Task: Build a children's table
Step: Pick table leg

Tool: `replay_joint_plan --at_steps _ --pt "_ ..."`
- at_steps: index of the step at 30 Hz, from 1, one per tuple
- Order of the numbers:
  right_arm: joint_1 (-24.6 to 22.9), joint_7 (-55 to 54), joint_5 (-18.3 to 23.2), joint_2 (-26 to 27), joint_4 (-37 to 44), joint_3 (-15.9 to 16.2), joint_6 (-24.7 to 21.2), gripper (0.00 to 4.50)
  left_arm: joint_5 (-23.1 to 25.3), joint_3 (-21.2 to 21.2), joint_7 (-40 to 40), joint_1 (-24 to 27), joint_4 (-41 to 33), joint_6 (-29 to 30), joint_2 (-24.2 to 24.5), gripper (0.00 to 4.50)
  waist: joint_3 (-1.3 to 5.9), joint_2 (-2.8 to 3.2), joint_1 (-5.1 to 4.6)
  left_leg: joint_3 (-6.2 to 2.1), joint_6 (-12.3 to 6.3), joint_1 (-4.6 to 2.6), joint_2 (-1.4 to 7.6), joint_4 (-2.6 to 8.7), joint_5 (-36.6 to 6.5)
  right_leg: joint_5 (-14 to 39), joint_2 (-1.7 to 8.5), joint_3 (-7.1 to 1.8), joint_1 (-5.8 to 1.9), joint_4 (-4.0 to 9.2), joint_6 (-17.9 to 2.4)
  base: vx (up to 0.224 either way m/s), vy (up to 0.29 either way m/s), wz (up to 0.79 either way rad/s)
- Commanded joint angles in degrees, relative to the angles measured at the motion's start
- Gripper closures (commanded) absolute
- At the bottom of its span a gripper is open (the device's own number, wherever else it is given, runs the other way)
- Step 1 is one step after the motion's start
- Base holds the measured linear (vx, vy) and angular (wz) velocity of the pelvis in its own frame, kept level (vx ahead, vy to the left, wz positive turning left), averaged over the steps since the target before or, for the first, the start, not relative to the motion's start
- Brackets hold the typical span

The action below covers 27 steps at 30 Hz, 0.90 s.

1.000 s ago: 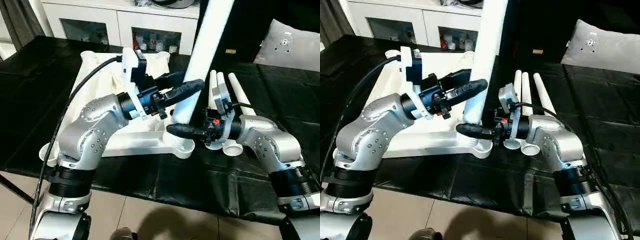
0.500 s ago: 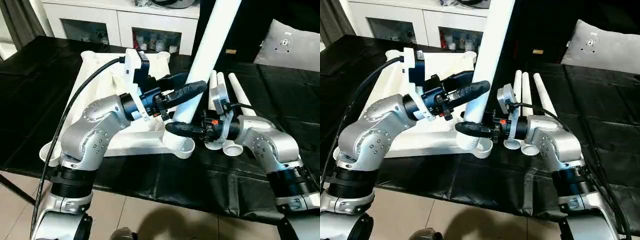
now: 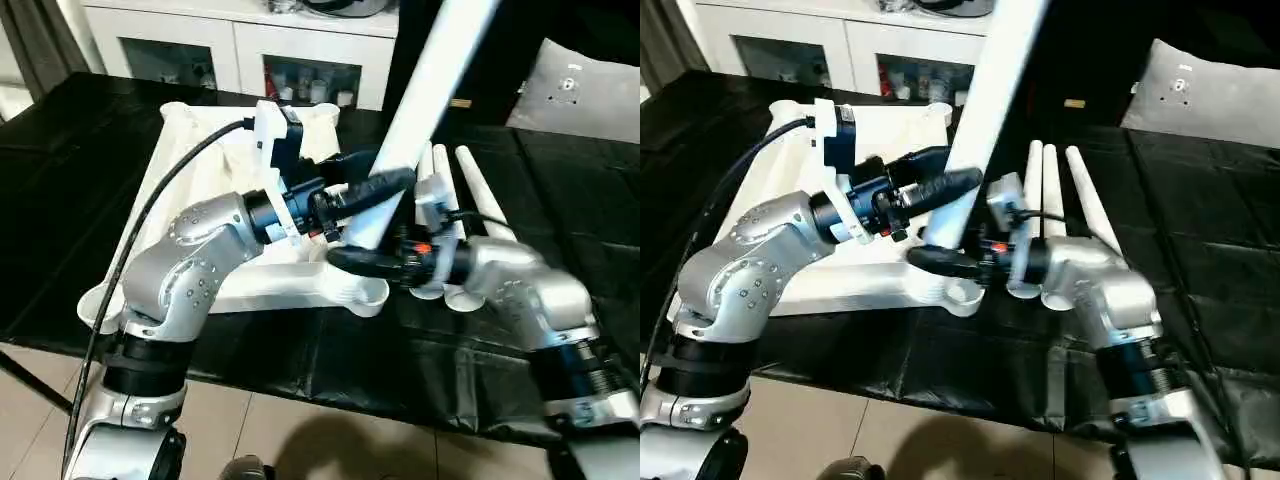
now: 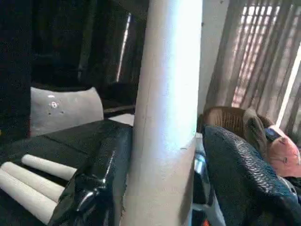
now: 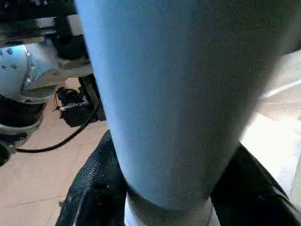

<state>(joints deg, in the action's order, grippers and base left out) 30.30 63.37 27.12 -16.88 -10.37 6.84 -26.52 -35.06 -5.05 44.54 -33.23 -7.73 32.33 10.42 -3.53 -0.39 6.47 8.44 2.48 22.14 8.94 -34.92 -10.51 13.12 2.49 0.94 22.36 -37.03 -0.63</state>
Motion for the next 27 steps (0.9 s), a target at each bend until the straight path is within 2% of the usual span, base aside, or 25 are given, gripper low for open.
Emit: replay_joint_plan --at_steps 1,3,7,8,10,11,12,13,15,18,20,24,26,27 --pt "0.6 -2.8 -1.9 0.3 -1.0 0.0 0.7 2.59 -0.3 -3.0 0.9 -0.2 -2.7 0.2 -1.3 1.52 4.21 -0.44 0.06 -0.44 -2.59 -0.87 3.40 3.45 -3.4 -2.2 5.02 -2.02 -3.16 3.90 -14.3 0.000 0.000 0.00" --pt "1.4 -5.2 -3.5 1.4 -3.0 -0.1 2.3 2.59 -1.3 -3.2 0.7 -0.3 -3.2 0.6 -2.9 1.22 4.16 -0.44 -0.01 -0.40 -2.08 -0.80 3.39 3.48 -3.9 -1.2 5.09 -2.09 -3.20 4.00 -13.9 0.000 0.000 0.00" --pt "1.7 -6.5 -4.1 2.2 -3.9 0.0 3.1 2.60 -2.1 -3.6 -0.2 -0.2 -3.6 0.8 -4.4 1.02 4.15 -0.53 0.01 -0.43 -2.15 -0.85 3.39 3.52 -4.1 -0.5 5.06 -2.06 -3.23 4.08 -13.6 0.000 0.000 0.00" --pt "1.6 -6.8 -4.3 2.5 -3.7 0.2 3.2 2.60 -2.4 -3.8 -0.6 0.1 -3.8 0.9 -4.8 0.88 4.10 -0.83 -0.02 -0.38 -2.29 -0.82 3.37 3.54 -4.0 -0.5 5.03 -2.08 -3.26 4.12 -13.4 0.000 0.000 0.00" --pt "1.6 -7.0 -4.5 2.7 -3.7 0.4 3.4 2.60 -3.0 -3.6 -0.8 0.3 -4.1 0.9 -5.4 0.71 4.09 -0.70 -0.02 -0.40 -2.44 -0.82 3.38 3.53 -4.0 -0.2 5.03 -2.08 -3.18 4.16 -13.2 0.000 0.000 0.00" --pt "1.6 -7.1 -4.5 2.9 -3.7 0.4 3.5 2.60 -3.3 -3.4 -1.2 0.5 -4.2 0.9 -5.8 0.68 4.12 -0.97 -0.04 -0.37 -2.60 -0.78 3.40 3.55 -3.8 -0.4 5.06 -2.09 -3.26 4.14 -13.1 0.000 0.000 0.00" --pt "1.5 -7.3 -4.4 3.0 -3.8 0.3 3.4 2.60 -3.5 -3.1 -1.6 0.7 -4.3 0.8 -6.2 0.61 4.12 -0.82 0.00 -0.40 -2.59 -0.80 3.46 3.54 -3.7 -0.6 5.09 -2.10 -3.20 4.04 -13.2 0.000 0.000 0.00" --pt "1.5 -8.1 -4.5 3.3 -3.9 0.1 3.4 2.60 -3.4 -2.7 -2.5 1.0 -4.5 0.4 -6.7 0.57 4.12 -1.07 -0.02 -0.36 -2.73 -0.79 3.46 3.53 -3.7 -0.7 5.09 -2.08 -3.23 4.12 -13.2 0.000 0.000 0.00" --pt "1.7 -9.8 -4.4 3.8 -4.6 -0.8 2.6 2.60 -3.2 -1.0 -4.1 1.4 -4.5 -0.5 -7.3 0.55 4.08 -0.96 -0.06 -0.40 -2.80 -0.78 3.46 3.55 -3.5 -0.6 5.09 -2.08 -3.13 4.09 -13.2 0.000 0.000 0.00" --pt "0.8 -11.3 -3.0 3.7 -3.5 -2.1 0.0 2.60 -5.5 4.4 -7.0 1.6 -4.4 -0.7 -7.7 0.55 4.09 -1.09 -0.02 -0.38 -2.47 -0.85 3.40 3.56 -3.5 -0.5 5.04 -2.06 -3.18 4.12 -13.6 0.000 0.000 0.00" --pt "0.2 -12.1 -3.0 3.7 -3.1 -2.5 0.0 2.60 -6.5 6.6 -7.9 1.8 -4.5 -0.7 -7.4 0.55 4.08 -0.89 -0.01 -0.38 -2.04 -0.82 3.39 3.52 -3.4 -1.3 4.98 -2.08 -3.14 3.97 -13.8 0.000 0.000 0.00" --pt "-1.0 -13.0 -2.7 3.6 -1.9 -3.3 0.3 2.61 -7.2 9.4 -9.0 2.9 -5.1 -0.6 -6.4 0.55 4.02 -1.02 -0.10 -0.34 -2.12 -0.80 3.29 3.53 -3.7 -1.7 4.89 -2.10 -3.24 4.06 -13.0 0.000 0.000 0.00" --pt "-2.0 -14.8 -2.5 4.4 -0.6 -4.6 1.6 2.61 -6.9 10.6 -9.3 4.3 -5.9 -0.4 -5.0 0.55 3.99 -0.50 -0.14 -0.45 -1.73 -0.89 3.38 3.59 -4.2 -0.9 4.90 -2.12 -3.13 4.13 -12.7 0.000 0.000 0.00" --pt "-2.2 -15.3 -2.4 4.6 -0.3 -4.9 1.8 2.61 -6.8 10.8 -9.3 4.6 -6.1 -0.4 -4.7 0.55 4.00 -0.63 -0.25 -0.45 -1.46 -0.89 3.46 3.70 -4.4 -0.9 4.87 -2.13 -3.10 4.12 -12.5 0.000 0.000 0.00"
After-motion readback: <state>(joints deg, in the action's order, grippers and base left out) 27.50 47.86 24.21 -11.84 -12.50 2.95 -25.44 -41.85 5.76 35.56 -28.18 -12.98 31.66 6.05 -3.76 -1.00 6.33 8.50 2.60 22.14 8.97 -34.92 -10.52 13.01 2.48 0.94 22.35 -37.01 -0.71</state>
